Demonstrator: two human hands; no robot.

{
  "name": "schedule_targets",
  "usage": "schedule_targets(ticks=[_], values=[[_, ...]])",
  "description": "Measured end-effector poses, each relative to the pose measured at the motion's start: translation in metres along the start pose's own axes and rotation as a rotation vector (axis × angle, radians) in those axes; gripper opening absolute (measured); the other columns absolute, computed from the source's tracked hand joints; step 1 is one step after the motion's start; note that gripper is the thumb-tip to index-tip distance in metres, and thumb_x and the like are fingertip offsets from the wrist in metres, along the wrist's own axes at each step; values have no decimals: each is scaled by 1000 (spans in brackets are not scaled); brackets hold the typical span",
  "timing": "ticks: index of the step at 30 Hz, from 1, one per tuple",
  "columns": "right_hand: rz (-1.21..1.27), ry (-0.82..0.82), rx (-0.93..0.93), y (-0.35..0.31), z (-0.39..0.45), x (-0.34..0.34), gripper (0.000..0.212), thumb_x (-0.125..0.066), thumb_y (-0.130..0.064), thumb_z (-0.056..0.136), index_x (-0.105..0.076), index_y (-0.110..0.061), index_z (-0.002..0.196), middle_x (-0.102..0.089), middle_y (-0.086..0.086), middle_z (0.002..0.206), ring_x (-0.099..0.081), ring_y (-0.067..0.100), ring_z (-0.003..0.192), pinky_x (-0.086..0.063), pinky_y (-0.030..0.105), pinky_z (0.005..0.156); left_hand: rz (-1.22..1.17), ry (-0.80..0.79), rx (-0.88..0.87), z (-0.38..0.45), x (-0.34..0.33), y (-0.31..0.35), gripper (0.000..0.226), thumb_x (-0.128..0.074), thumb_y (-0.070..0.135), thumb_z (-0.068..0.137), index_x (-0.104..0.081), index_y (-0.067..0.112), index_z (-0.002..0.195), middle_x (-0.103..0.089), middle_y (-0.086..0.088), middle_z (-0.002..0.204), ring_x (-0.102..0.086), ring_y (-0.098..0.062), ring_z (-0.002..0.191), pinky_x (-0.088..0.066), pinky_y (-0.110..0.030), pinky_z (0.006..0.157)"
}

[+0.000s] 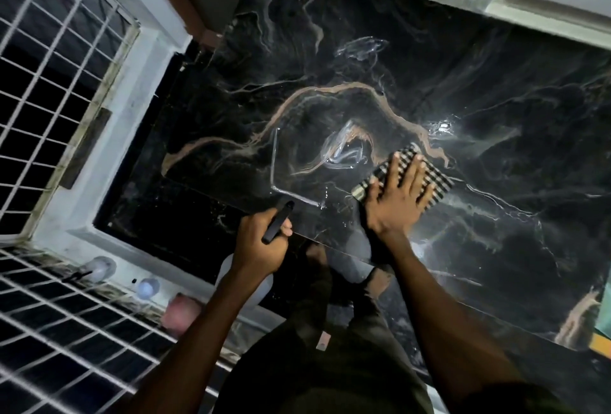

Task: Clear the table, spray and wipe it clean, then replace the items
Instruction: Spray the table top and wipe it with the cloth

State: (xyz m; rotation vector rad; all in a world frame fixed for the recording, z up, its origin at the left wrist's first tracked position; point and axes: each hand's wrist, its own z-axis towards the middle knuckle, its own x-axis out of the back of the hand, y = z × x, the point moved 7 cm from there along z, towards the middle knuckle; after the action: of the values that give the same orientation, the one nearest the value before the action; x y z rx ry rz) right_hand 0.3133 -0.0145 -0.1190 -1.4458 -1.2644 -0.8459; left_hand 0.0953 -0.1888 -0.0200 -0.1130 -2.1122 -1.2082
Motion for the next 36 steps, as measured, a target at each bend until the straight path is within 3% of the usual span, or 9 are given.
schedule_targets(ticks=[3,6,10,16,20,23,25,29,36], values=[[41,-59,162,-75,-19,-22,75,-20,-68,100,1,-34,164,12,10,172,11,28,159,3,59,126,4,21,-4,-1,9,-6,11,-59,-1,74,-67,6,71,-66,8,64,-68,-20,60,-61,-44,59],[52,-91,342,-127,-54,-44,74,-23,-64,100,-4,-34,164,7,9,173,10,27,160,6,57,127,49,24,22,-1,14,-11,10,-58,4,74,-69,4,73,-70,-7,69,-70,-34,66,-61,-50,62],[8,-94,554,-105,-89,-49,69,-29,-60,102,-12,-37,164,-2,3,174,3,20,161,-7,56,127,71,8,17,1,13,-14,9,-58,8,74,-66,8,70,-65,4,62,-68,-28,62,-58,-42,61],[-23,-36,220,7,-25,-7,66,-20,-64,102,-12,-39,163,-1,2,174,-1,22,160,-6,58,127,45,27,52,8,13,-26,17,-63,-4,73,-67,12,68,-69,0,65,-69,-23,66,-52,-22,61],[5,-1,-2,-42,53,8,74,-17,-66,98,-6,-34,164,4,11,173,4,28,160,-5,61,125,26,55,53,10,16,-26,20,-64,-5,76,-68,14,70,-67,8,64,-67,-13,66,-43,-6,57],[-24,-72,183,-126,52,-13,74,-12,-67,98,-2,-35,164,10,11,172,10,29,159,-1,61,126,1,66,29,11,19,-23,24,-63,-6,75,-66,17,69,-63,12,60,-66,-12,62,-46,-10,56],[-29,-94,361,-164,19,-31,71,-18,-64,101,-3,-36,164,8,9,173,11,28,159,2,59,127,-3,48,32,12,19,-25,25,-64,-8,78,-64,15,69,-60,11,57,-64,-16,55,-53,-27,54],[-15,-90,591,-150,-45,-47,69,-31,-61,101,-13,-39,163,-4,3,174,2,20,161,-6,56,127,5,30,24,19,19,-26,20,-65,-8,82,-64,9,71,-60,8,60,-64,-30,55,-56,-44,55],[-85,-63,381,-36,12,-2,69,-18,-66,100,-12,-39,163,-5,3,174,-5,22,160,-7,56,127,-23,55,-27,28,26,-30,12,-59,0,75,-69,6,73,-62,6,62,-66,-34,54,-57,-39,59]])
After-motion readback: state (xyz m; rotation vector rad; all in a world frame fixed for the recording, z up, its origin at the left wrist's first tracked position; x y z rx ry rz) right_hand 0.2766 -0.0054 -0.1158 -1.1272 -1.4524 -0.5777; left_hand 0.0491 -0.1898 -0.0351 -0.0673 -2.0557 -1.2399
